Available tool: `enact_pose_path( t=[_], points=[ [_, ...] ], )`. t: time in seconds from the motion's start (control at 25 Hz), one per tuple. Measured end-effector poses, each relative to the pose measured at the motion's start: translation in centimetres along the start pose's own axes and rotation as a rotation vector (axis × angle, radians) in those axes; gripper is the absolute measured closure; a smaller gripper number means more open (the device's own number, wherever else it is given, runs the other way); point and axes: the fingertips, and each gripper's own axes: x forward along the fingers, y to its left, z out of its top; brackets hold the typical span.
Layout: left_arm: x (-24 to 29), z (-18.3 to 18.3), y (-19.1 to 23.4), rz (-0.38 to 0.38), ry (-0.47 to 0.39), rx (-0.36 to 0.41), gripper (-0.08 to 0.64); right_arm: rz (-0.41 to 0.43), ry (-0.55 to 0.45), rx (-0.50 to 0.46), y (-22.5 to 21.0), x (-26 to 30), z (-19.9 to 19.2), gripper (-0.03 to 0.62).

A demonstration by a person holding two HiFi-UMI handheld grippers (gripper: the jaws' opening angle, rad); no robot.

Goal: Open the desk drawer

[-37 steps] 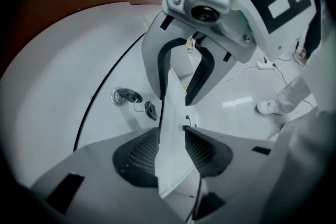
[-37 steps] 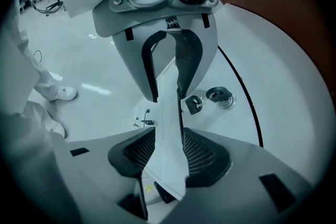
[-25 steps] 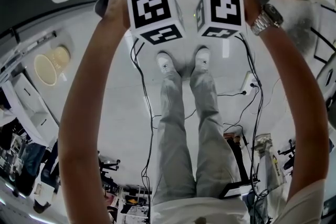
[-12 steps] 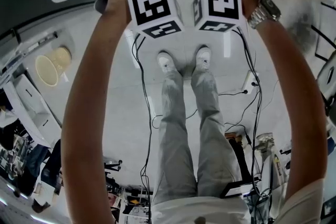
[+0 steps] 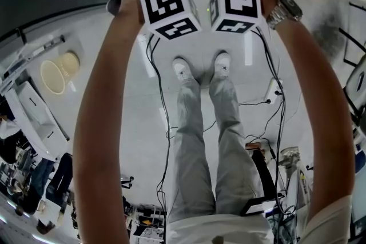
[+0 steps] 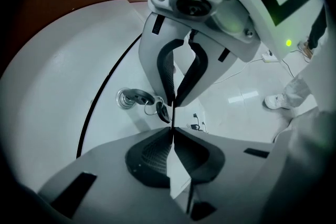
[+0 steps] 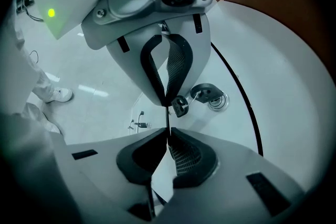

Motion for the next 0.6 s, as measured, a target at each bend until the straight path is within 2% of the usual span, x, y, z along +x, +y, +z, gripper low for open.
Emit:
enact_pose_path(
  t=[0.6],
  points=[
    [-1.8, 0.2, -2.9, -0.003, 0.011, 0.03, 0.538, 0.016, -0.009, -0.021, 2.7, -2.0, 0.6, 0.554]
  ],
)
